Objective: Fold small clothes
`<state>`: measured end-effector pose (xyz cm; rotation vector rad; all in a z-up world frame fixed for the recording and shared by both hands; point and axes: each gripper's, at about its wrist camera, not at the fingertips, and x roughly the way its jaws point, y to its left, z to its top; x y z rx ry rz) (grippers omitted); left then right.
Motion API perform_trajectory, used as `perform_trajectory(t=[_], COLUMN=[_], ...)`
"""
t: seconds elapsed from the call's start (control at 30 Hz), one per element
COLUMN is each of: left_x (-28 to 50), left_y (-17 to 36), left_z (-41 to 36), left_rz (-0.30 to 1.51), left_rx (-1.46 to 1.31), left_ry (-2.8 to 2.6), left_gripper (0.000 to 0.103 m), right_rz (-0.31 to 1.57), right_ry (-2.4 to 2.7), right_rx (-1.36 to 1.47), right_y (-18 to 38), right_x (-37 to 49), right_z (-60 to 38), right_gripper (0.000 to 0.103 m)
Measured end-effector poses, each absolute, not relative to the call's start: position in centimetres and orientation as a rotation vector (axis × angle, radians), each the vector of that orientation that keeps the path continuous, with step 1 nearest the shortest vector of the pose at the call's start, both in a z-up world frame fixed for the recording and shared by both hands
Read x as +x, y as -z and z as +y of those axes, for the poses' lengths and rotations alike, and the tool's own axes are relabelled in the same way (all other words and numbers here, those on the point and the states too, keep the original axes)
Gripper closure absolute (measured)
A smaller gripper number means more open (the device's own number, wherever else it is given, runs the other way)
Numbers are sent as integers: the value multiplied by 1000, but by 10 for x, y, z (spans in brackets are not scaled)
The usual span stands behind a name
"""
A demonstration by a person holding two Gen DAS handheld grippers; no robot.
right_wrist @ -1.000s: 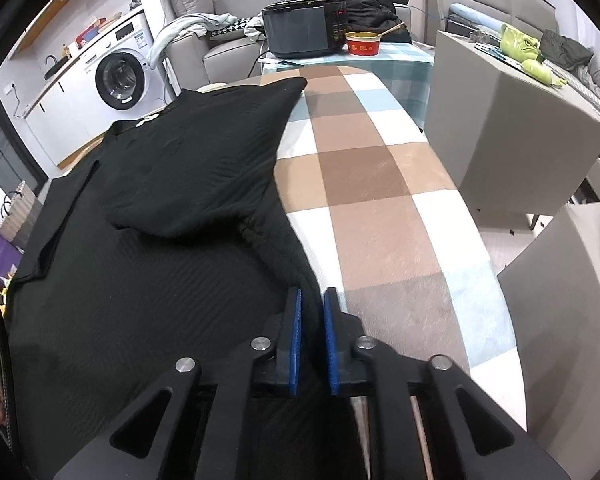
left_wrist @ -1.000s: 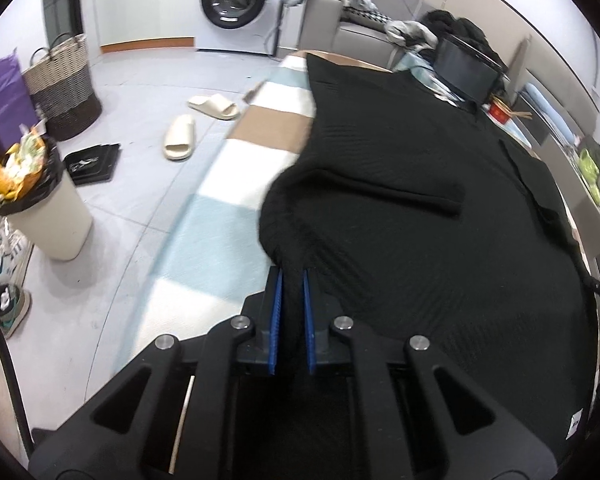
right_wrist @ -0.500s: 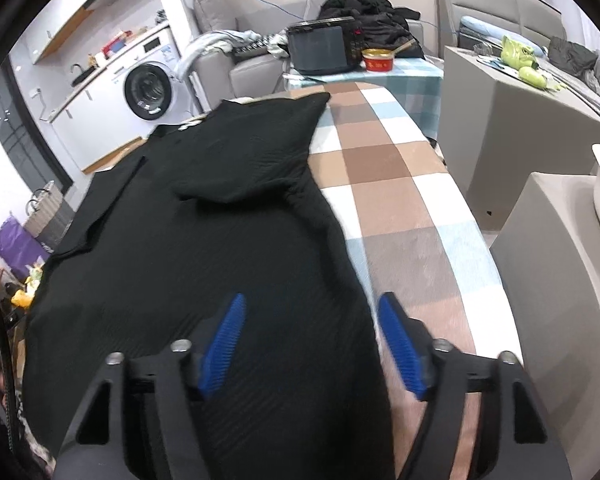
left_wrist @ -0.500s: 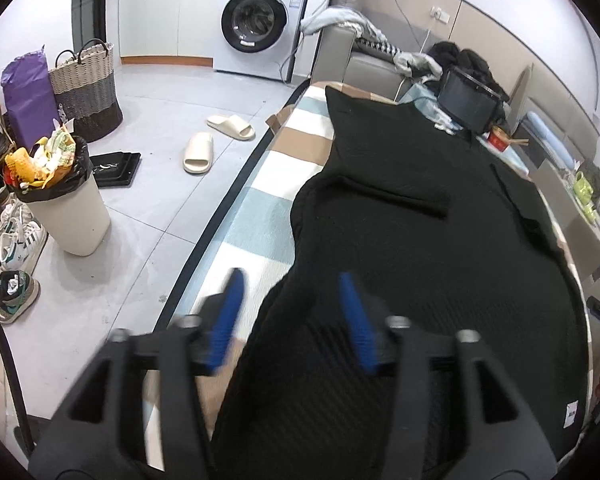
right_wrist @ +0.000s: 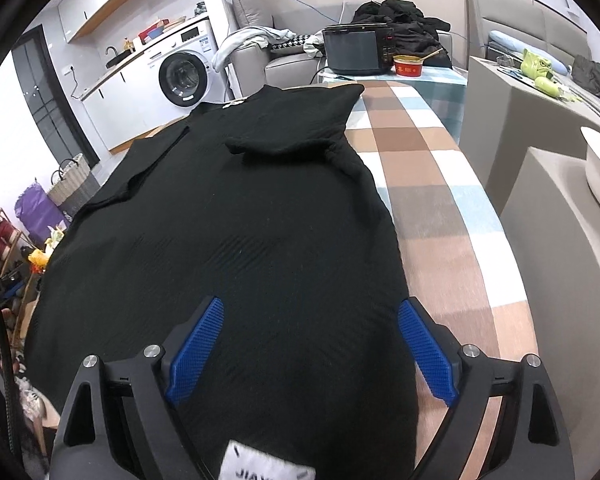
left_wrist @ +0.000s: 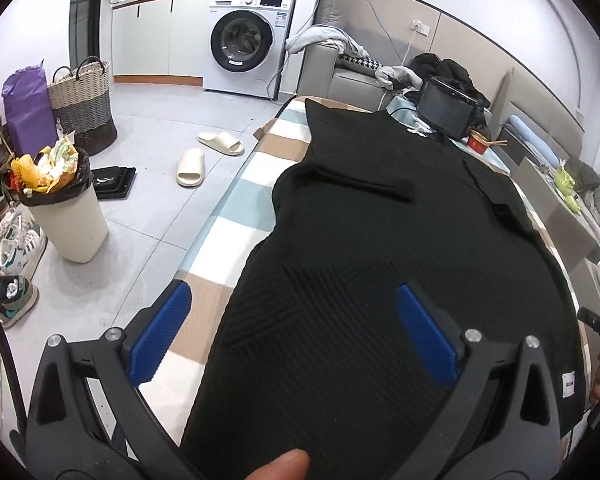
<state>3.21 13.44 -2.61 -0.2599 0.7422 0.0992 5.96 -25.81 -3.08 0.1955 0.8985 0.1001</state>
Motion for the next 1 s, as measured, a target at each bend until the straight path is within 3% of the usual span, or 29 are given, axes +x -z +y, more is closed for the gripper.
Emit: perform_trajectory(t=[0.43, 0.63, 0.77, 1.0], left_x=[-2, -8, -12, -7], left_y=[33, 48, 62, 76], left_z=[146, 156, 161, 163], left_rz=[798, 865, 921, 935], left_rx=[-230, -226, -224, -189], left_ry=[-142, -108, -110, -99], left_gripper=[3, 23, 30, 45], right_rz=[923, 925, 935, 951], right_ry=[-138, -193, -222, -227], right_rx=[223, 239, 229, 238], right_y=[36, 40, 43, 53], right_x=[25, 6, -7, -13], right_z=[-282, -291, -295, -301], right_gripper=[12, 12, 13, 24])
